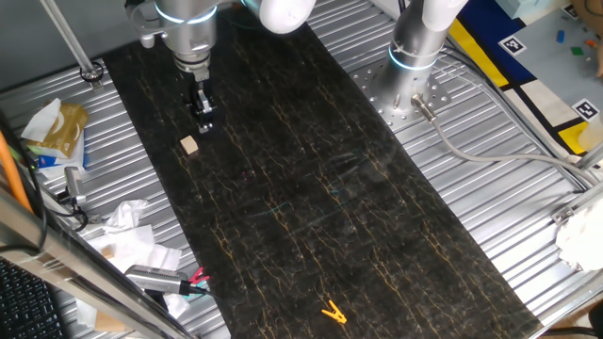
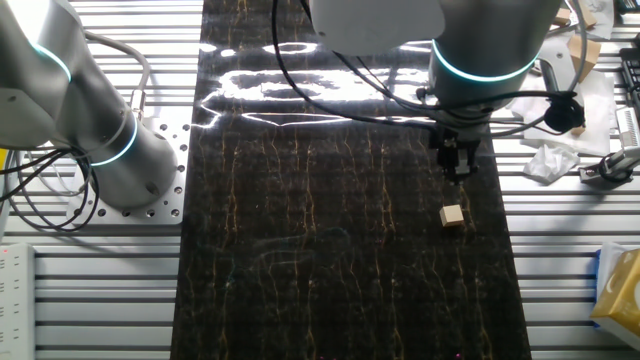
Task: Hold a small block with the gripper and sweep it from left to right on the table
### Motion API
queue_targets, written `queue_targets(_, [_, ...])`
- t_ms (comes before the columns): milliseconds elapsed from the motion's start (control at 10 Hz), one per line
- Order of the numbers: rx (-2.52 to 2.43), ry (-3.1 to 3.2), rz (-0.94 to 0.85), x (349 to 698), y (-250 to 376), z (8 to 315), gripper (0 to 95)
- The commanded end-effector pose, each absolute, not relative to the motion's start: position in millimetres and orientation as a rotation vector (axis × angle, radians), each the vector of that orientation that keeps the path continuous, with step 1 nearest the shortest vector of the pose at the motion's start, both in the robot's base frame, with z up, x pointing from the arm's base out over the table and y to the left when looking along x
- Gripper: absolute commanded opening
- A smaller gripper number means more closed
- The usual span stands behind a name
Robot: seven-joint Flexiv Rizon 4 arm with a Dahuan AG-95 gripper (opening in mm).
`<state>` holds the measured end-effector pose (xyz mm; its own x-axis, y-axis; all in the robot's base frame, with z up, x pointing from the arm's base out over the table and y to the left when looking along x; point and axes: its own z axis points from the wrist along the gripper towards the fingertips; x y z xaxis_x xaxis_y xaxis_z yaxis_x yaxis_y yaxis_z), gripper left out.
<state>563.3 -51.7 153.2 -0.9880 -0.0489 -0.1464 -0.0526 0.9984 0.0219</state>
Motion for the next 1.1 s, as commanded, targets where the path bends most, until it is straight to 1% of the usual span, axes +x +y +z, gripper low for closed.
queue_targets(100, [-0.075, 2.995, 0.038, 565, -51, 153, 38.0])
queue_targets(1100, [-0.077, 2.995, 0.039, 582, -46, 150, 38.0])
